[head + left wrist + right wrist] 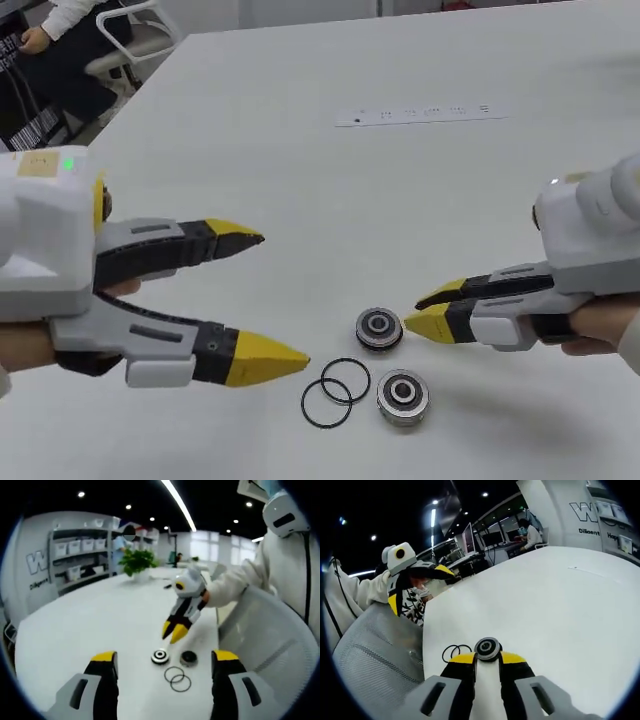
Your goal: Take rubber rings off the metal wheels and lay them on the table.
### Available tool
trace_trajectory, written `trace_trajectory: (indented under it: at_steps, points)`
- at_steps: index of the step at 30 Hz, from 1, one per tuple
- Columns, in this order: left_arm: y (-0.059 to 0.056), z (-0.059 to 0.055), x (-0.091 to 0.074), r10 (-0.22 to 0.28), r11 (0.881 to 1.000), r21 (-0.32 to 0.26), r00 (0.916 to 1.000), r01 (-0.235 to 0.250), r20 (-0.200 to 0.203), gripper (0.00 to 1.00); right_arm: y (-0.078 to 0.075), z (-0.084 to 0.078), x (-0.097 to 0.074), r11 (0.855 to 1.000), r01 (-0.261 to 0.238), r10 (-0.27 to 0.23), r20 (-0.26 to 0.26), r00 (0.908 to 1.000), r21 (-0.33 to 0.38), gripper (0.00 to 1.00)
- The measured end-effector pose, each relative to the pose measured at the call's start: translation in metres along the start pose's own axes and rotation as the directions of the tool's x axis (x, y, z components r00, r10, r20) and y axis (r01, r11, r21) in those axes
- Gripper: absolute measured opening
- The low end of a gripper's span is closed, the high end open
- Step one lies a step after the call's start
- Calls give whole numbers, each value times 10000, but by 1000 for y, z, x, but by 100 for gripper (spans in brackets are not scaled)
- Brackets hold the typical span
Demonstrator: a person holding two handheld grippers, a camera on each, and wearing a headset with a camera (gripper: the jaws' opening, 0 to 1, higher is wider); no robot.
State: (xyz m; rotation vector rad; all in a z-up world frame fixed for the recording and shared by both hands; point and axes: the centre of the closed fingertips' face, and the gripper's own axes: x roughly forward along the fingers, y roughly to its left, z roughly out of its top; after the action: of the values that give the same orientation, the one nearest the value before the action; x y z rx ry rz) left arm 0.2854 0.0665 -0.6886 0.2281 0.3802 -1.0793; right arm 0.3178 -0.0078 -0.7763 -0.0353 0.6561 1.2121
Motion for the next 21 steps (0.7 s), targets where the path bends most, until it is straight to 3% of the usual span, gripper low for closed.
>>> trace_trajectory:
  at_steps: [6,11,16,21]
  points:
    - [7,17,16,-203,9987,471,9997,198,94,71,-3,-4,1,9993,28,-27,27,10000,-370,16]
    - [8,22,33,-319,9974,655,9993,306,192,65,-4,-7,3,9987,1,0,16,10000,-514,18]
    - [9,13,48,-446,9936,1034,9988,462,-176,56,-4,-10,5,9971,-41,40,-13,10000,-760,18]
    - [9,6,61,-687,9947,749,9974,701,-219,51,-4,-12,8,9948,-103,99,-43,9999,-1014,18]
